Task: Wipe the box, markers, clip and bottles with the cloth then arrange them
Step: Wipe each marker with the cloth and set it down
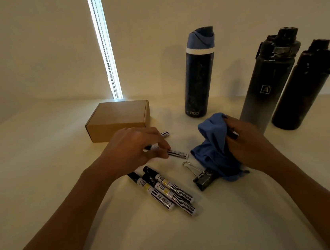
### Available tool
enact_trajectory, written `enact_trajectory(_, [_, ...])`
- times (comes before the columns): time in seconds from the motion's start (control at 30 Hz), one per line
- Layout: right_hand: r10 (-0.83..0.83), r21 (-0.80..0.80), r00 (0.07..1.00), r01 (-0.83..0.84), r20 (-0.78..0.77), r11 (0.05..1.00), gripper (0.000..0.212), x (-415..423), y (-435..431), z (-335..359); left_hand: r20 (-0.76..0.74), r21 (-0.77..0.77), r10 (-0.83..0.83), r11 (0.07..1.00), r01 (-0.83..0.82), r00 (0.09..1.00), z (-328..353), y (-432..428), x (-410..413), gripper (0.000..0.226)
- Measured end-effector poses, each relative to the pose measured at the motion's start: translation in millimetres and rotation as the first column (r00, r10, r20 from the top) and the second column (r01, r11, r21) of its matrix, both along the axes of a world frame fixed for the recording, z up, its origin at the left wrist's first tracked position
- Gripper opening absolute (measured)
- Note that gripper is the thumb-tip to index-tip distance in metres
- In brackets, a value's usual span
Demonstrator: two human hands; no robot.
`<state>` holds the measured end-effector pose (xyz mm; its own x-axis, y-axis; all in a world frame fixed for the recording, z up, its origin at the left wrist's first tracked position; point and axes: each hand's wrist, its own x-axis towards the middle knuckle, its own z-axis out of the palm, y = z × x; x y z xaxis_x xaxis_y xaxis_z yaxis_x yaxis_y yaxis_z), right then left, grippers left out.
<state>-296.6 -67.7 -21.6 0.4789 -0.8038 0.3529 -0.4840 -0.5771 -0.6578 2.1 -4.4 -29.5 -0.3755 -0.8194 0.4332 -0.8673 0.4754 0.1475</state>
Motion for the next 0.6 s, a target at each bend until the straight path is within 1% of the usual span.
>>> enact_trajectory(0.07, [0.023,0.011,0.999,-0.023,-0.033,1.000,0.032,2.5,1.6,-0.3,-0.043,-0.136,0.025,0.990,-0.030,0.999,2.3,-0.3,-3.9,0.024])
enact_trajectory(0.1, [0.024,-0.012,0.997,-0.025,-0.079,1.000,0.029,4.9,2.7,-1.7,-0.054,-0.191,0.030,0.981,-0.040,0.998,2.9,-0.8,-6.9,0.023])
enact_trajectory(0.2, [-0.037,-0.167,0.959,-0.011,-0.280,0.986,0.027,12.4,5.8,-7.8,-0.036,-0.305,0.044,0.951,-0.053,0.998,0.2,-4.9,-18.0,0.019])
enact_trajectory(0.27, [-0.081,-0.245,0.932,-0.009,-0.352,0.970,0.029,16.5,8.4,-9.1,-0.023,-0.337,0.045,0.940,-0.050,0.999,-3.4,-7.9,-24.8,0.016])
enact_trajectory(0.33, [-0.090,-0.296,0.933,-0.019,-0.348,0.955,0.030,19.0,10.0,-10.1,-0.017,-0.340,0.053,0.939,-0.056,0.998,-5.4,-10.5,-29.2,0.016])
enact_trajectory(0.43, [-0.096,-0.355,0.941,-0.028,-0.325,0.934,0.019,20.6,10.5,-11.2,-0.022,-0.337,0.070,0.939,-0.074,0.997,-6.5,-11.5,-33.1,0.019])
enact_trajectory(0.5, [-0.114,-0.372,0.944,-0.010,-0.311,0.928,0.016,19.9,9.0,-10.0,-0.046,-0.331,0.092,0.938,-0.102,0.995,-3.4,-10.4,-35.0,0.032])
enact_trajectory(0.6, [-0.168,-0.388,0.949,0.054,-0.267,0.920,0.013,15.5,6.4,-6.7,-0.158,-0.292,0.153,0.937,-0.195,0.975,4.9,-9.4,-27.5,0.055])
